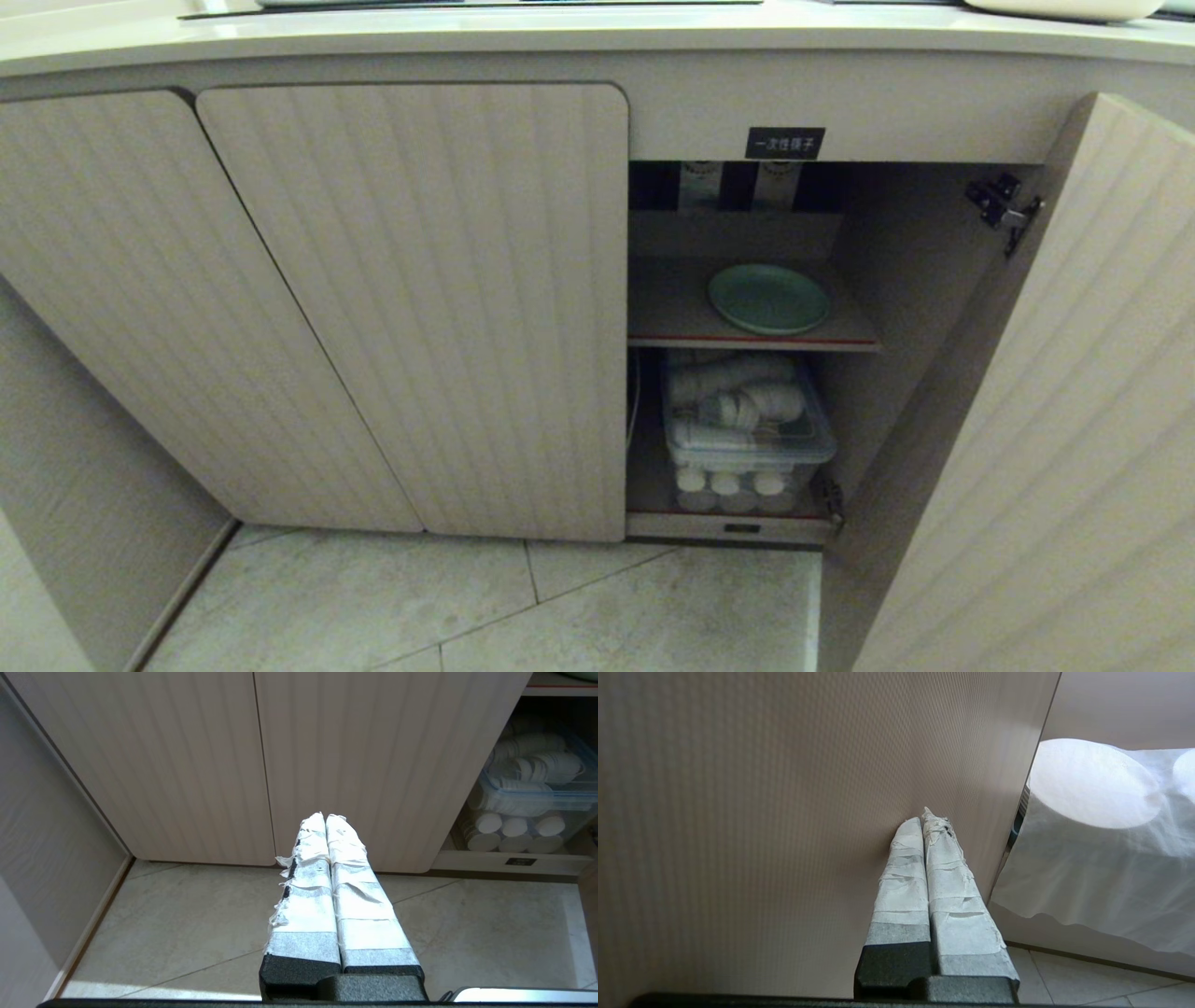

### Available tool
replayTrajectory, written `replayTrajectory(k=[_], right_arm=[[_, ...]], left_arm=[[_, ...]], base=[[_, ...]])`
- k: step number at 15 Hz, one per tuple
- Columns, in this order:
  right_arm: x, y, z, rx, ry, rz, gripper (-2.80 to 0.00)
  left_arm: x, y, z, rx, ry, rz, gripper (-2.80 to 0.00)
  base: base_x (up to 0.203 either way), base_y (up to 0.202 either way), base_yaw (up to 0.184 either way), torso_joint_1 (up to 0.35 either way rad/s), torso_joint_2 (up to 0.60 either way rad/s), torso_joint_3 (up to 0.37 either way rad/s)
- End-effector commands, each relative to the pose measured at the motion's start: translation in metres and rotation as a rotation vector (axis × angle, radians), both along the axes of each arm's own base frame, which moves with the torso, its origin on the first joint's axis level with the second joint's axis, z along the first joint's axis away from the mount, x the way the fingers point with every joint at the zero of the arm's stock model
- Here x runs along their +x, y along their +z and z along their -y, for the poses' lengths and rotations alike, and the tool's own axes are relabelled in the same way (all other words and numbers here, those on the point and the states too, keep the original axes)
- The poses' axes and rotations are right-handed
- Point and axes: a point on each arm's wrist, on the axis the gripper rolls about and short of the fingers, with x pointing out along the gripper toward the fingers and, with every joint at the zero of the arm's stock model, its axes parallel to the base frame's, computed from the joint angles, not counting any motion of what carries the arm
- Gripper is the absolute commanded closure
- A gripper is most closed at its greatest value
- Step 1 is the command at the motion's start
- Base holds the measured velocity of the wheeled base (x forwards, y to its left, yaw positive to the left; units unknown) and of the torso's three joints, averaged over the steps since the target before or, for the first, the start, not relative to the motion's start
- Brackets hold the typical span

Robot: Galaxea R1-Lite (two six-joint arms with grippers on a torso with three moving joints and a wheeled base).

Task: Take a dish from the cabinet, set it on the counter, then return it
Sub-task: Close the cabinet door

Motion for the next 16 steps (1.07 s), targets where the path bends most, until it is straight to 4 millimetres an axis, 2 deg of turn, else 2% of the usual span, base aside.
replayTrajectory(k=[1, 10, 16], right_arm=[[0.011, 0.003, -0.008, -0.01, -0.002, -0.02, 0.0], [0.035, 0.021, -0.026, 0.035, -0.001, -0.01, 0.0], [0.043, 0.022, -0.032, 0.036, 0.024, -0.02, 0.0]], left_arm=[[0.0, 0.0, 0.0, 0.0, 0.001, 0.0, 0.0], [0.0, 0.0, 0.0, 0.0, 0.001, 0.0, 0.0], [0.0, 0.0, 0.0, 0.0, -0.001, 0.0, 0.0]], base=[[0.0, 0.0, 0.0, 0.0, 0.0, 0.0], [0.0, 0.0, 0.0, 0.0, 0.0, 0.0], [0.0, 0.0, 0.0, 0.0, 0.0, 0.0]])
